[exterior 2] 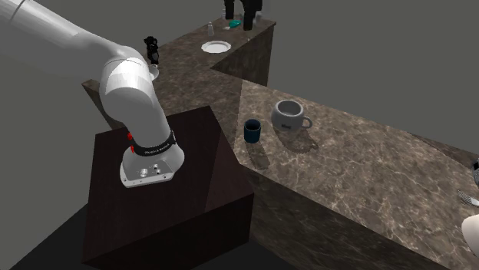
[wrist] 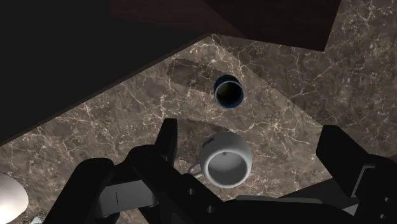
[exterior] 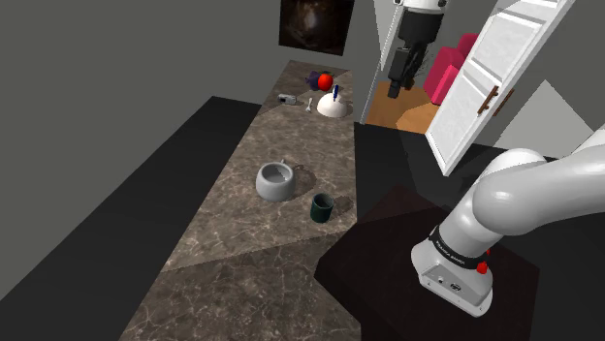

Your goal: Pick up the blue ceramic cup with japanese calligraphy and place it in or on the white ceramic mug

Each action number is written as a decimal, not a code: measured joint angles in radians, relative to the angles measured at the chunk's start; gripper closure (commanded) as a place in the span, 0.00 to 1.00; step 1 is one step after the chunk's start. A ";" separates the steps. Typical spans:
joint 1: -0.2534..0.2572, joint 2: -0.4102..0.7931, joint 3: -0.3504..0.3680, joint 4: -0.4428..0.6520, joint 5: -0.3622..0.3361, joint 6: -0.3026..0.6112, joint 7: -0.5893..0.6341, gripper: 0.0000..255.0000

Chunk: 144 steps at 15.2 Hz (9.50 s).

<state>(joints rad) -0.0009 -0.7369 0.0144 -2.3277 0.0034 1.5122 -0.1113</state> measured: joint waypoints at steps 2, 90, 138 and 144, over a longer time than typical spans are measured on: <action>0.000 0.002 0.000 -0.014 0.001 0.016 0.000 0.00; 0.038 0.604 -0.001 -0.413 0.075 1.109 -0.017 1.00; 0.040 1.270 0.001 0.402 0.044 0.960 0.015 0.00; 0.038 1.220 0.000 0.403 0.043 0.910 0.015 0.00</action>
<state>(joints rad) 0.0372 0.4831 0.0140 -1.9251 0.0467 2.4219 -0.0961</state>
